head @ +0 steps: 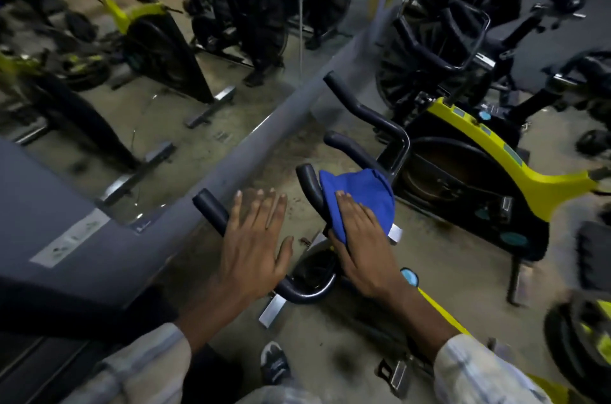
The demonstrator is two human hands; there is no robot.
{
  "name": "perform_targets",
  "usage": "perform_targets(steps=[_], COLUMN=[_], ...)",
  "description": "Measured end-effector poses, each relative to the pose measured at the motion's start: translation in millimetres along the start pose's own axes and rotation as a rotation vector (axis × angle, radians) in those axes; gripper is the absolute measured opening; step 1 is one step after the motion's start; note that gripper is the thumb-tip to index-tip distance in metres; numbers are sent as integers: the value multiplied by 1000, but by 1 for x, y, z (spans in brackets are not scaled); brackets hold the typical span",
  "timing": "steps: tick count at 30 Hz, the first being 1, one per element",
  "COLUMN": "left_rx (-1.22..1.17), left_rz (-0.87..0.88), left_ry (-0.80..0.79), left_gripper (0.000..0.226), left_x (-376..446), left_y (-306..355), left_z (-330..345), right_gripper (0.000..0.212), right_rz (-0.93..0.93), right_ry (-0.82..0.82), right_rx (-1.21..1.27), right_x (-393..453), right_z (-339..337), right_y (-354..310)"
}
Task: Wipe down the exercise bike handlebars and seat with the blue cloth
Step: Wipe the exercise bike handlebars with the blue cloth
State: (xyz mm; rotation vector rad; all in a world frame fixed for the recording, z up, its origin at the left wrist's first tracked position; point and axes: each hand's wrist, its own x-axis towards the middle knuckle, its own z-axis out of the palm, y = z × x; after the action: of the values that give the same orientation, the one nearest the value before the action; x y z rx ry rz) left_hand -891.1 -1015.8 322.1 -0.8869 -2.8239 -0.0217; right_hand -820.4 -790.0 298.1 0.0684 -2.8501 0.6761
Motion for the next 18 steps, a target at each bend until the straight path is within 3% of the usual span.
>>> perform_targets(steps=[5,12,18], left_rx=[-3,1,12], left_rz=[-30,-181,-458], left_ry=[87,68,43], left_gripper=[76,92,102], left_x=[-1,-3,7], left_y=[1,5,34], left_z=[6,6,8], right_gripper=[74,70,68], right_rz=[-145,-361,-642], right_ry=[-49,-85,-249], right_rx=[-127,-430,-491], right_x=[1,71,39], right_z=[-2,-9,-30], right_y=[-14,-28,1])
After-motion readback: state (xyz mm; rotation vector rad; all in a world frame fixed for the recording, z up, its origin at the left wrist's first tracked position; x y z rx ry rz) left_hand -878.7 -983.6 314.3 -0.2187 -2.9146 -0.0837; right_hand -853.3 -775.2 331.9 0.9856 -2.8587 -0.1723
